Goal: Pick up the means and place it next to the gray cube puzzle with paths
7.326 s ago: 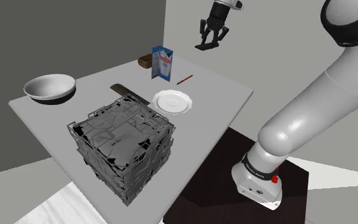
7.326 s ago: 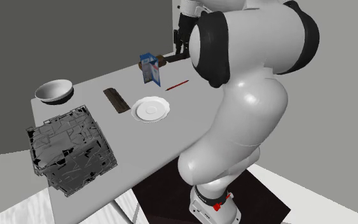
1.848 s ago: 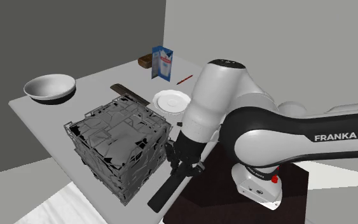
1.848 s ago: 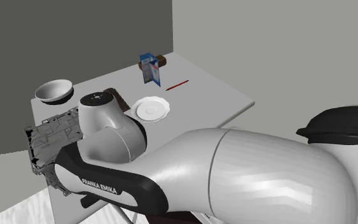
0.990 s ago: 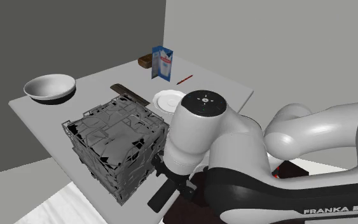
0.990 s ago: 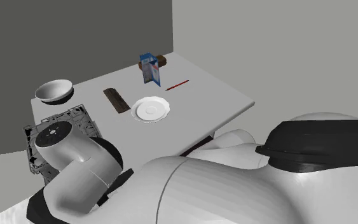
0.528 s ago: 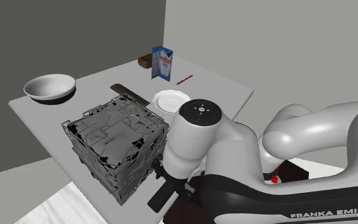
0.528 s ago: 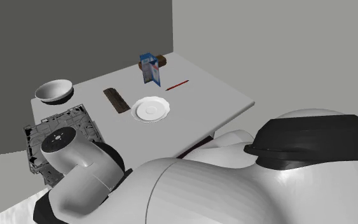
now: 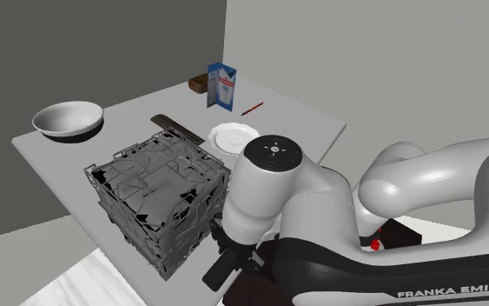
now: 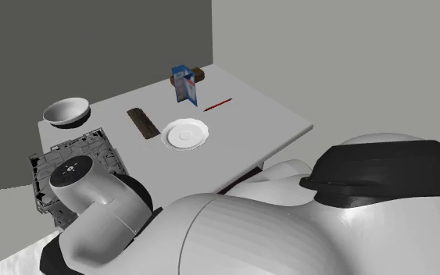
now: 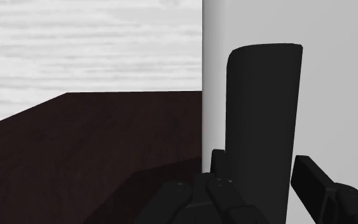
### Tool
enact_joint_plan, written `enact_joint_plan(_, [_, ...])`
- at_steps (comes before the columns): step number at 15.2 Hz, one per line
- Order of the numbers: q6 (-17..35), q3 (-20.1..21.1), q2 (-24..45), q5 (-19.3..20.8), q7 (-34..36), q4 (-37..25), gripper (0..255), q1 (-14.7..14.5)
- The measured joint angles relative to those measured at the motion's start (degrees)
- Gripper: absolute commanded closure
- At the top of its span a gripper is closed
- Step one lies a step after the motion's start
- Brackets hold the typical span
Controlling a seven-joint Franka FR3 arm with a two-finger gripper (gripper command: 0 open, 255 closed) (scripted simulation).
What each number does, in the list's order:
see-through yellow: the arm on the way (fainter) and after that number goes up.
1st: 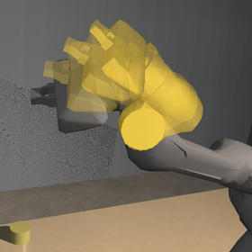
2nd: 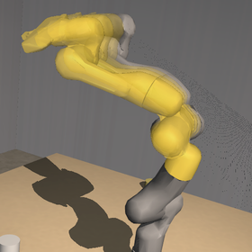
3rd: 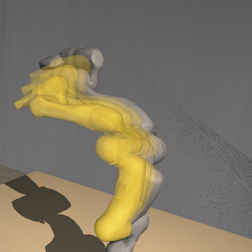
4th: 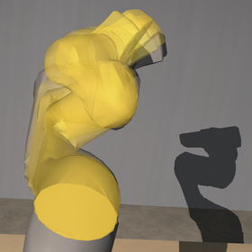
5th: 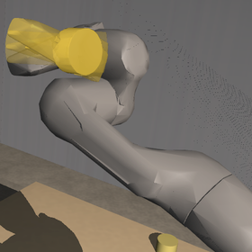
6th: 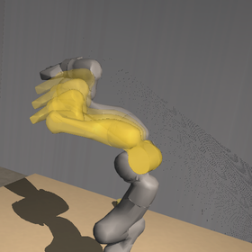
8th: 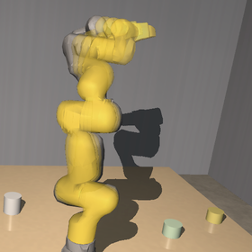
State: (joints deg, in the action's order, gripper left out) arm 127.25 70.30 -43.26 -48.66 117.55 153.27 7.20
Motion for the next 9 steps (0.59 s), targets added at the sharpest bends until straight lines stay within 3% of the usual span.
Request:
enact_joint_plan(5, [0.2,0.0,-0.1,-0.1,0.0,0.0,255,-0.1])
enact_joint_plan(9, [-2.5,-2.8,-1.6,1.4,0.3,-0.5,255,-1.1])
